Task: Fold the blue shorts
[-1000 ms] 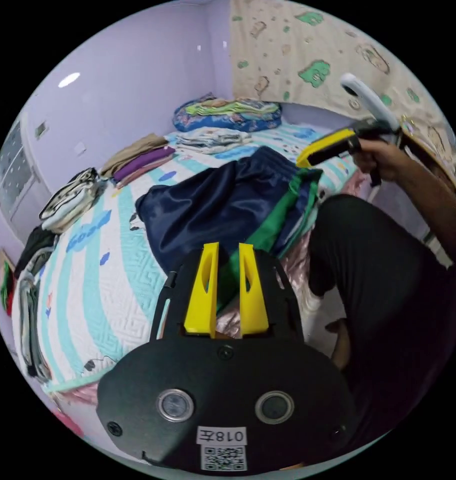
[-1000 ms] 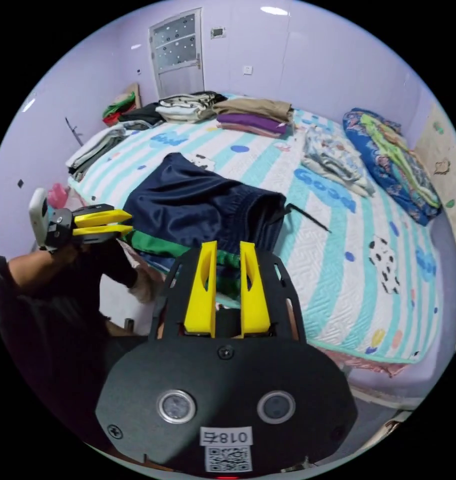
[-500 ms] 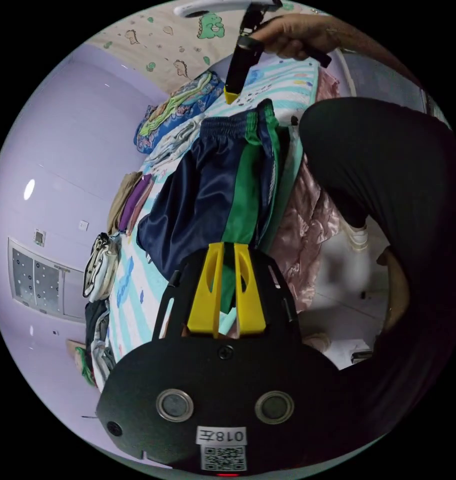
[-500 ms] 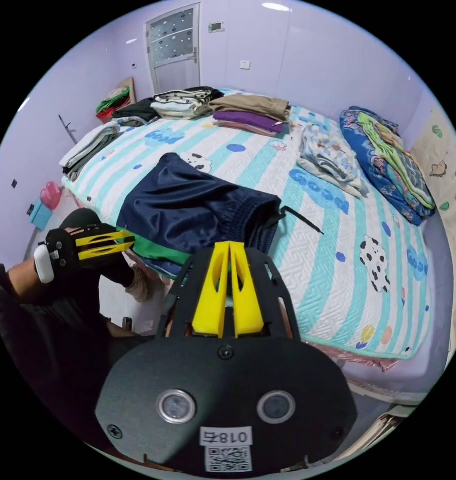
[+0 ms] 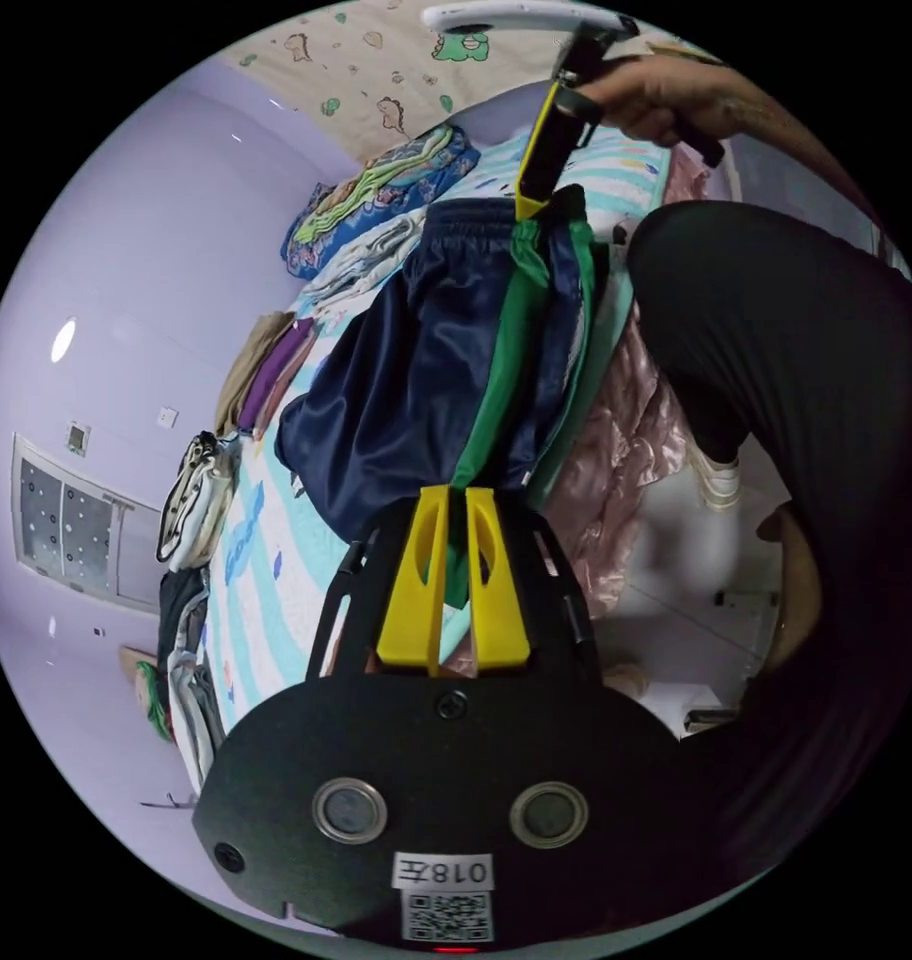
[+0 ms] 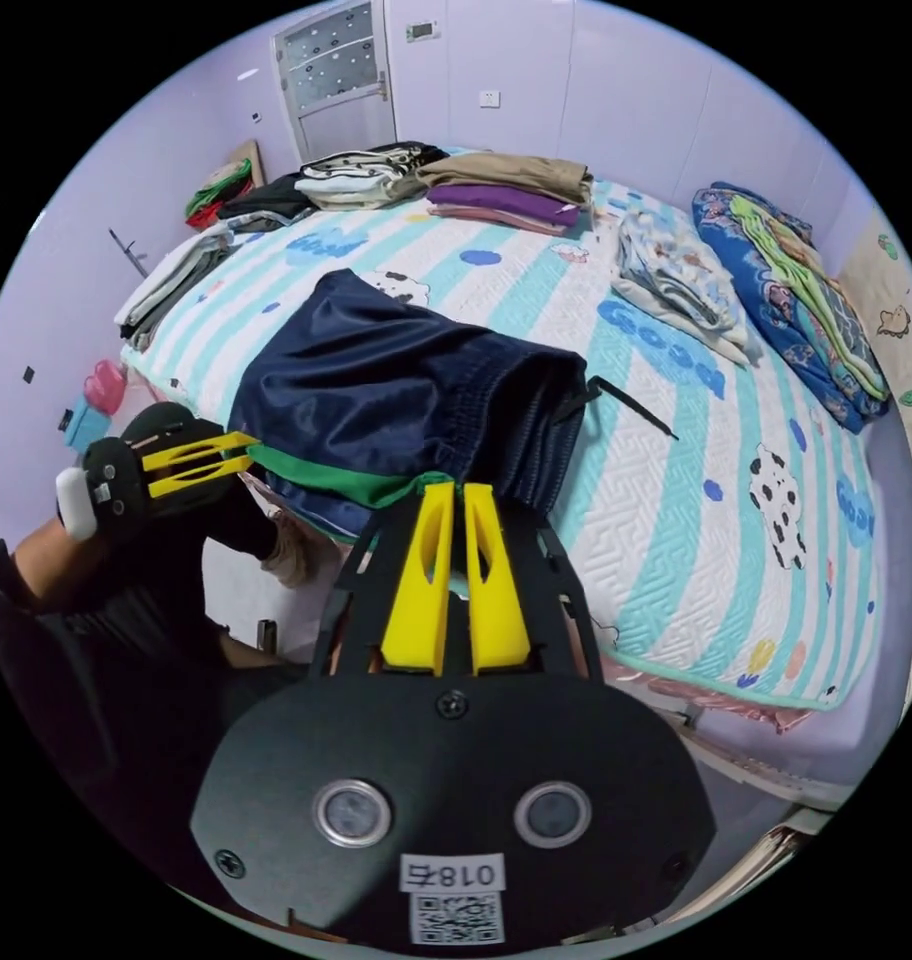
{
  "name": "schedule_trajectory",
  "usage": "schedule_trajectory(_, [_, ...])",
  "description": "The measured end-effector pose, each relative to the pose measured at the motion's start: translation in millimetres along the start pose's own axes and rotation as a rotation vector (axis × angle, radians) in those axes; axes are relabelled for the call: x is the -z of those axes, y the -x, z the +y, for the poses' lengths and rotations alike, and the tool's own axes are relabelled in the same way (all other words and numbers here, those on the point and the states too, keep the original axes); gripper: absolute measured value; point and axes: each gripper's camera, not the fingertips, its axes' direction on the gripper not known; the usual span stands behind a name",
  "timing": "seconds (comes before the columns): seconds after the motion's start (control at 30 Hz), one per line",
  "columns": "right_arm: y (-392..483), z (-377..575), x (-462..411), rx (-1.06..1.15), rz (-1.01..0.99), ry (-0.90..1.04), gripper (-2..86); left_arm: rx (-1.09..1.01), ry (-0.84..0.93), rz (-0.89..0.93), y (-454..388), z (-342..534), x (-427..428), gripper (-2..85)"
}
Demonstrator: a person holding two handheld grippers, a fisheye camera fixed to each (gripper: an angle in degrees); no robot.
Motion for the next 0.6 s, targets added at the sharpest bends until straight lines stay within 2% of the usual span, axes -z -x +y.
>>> schedule_trajectory(0.23, [-20, -3, 60, 0.005, -0.118, -0.160, 1.2, 0.069, -0.125, 0.089, 35, 56, 6, 1.1])
schedule_trajectory(0.3, [-34, 5, 42, -0.014, -0.148, -0.093, 1.7, 0.062, -0.150, 0.143, 39, 73, -1, 1.2])
schedule_trajectory(0.4, [-50, 10, -23, -0.094, -0.230, 0.081, 2.6, 0.080, -0.108, 0.221, 34, 95, -39, 1.8])
schedule_trajectory(0.47, [-53, 10, -44, -0.118, -0.236, 0.129, 4.1, 0.072, -0.054, 0.241, 26, 111, -71, 3.0])
schedule_trajectory(0.6, [-57, -1, -36, -0.093, -0.197, 0.200, 7.5, 0.121, -0.097, 0.286, 43, 151, -88, 5.9])
